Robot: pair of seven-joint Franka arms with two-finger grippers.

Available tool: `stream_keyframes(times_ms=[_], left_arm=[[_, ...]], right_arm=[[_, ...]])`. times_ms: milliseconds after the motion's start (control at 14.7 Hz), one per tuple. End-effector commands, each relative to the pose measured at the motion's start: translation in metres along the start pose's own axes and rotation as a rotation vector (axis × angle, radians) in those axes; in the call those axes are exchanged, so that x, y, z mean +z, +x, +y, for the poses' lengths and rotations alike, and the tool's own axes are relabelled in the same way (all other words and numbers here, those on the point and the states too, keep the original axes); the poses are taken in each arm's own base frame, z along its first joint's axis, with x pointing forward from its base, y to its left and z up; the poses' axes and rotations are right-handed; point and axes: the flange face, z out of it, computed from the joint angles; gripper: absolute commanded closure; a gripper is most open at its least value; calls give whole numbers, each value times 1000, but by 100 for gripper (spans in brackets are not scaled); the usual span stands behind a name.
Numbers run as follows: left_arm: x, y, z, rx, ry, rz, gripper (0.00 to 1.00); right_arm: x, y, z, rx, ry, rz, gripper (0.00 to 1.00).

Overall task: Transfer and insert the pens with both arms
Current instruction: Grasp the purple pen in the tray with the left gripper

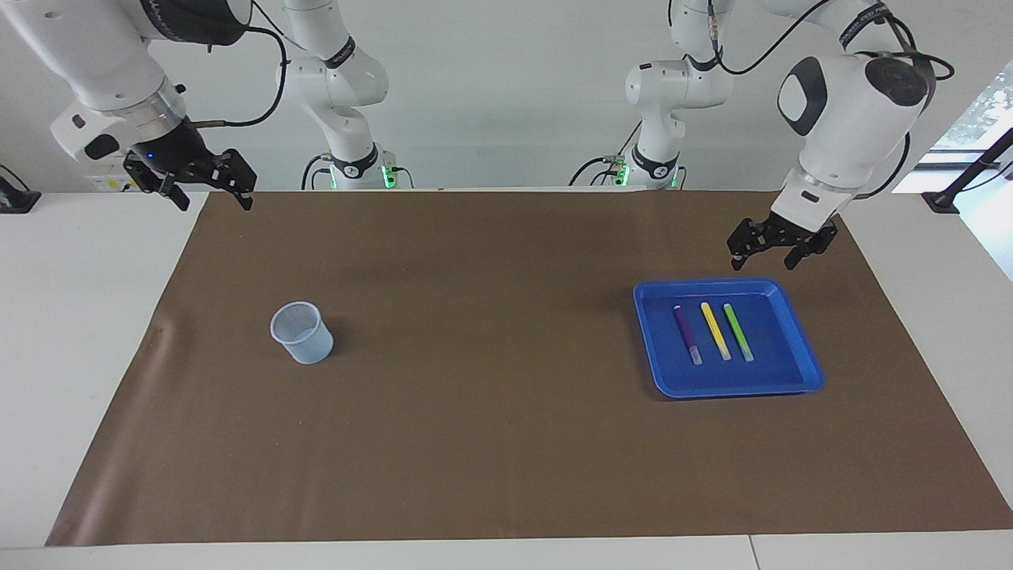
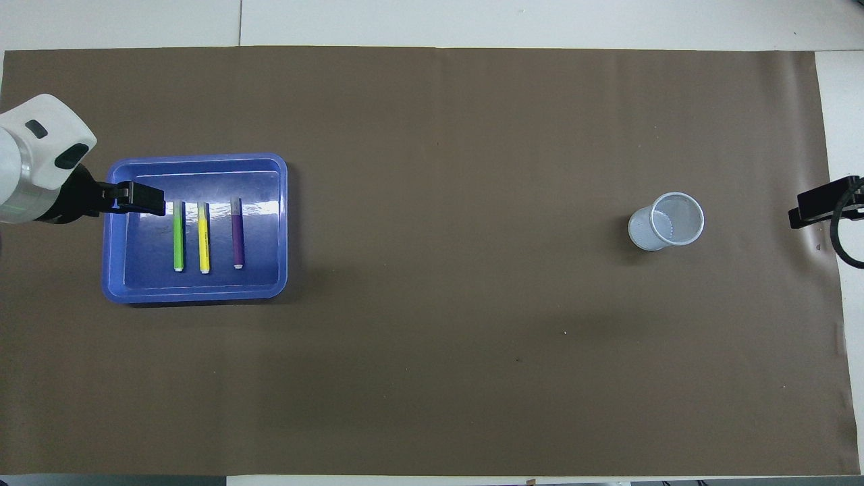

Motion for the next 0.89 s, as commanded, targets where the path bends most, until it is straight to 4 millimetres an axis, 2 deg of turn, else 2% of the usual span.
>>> stream_keyframes(times_ms=[0,205,477,818], left_arm=[[46,0,25,-10,15,3,0],[93,4,49,-59,10,12,0],[141,-5,51,-56,10,7,0],[167,-15,42,-58,11,13,8]], right_arm=[[-3,-1,-5,5,18,10,0],[-3,-1,-6,3,19,12,0],[-5,-1,-16,-7,50,15,0],[-6,-1,-23,-10,55,22,0]])
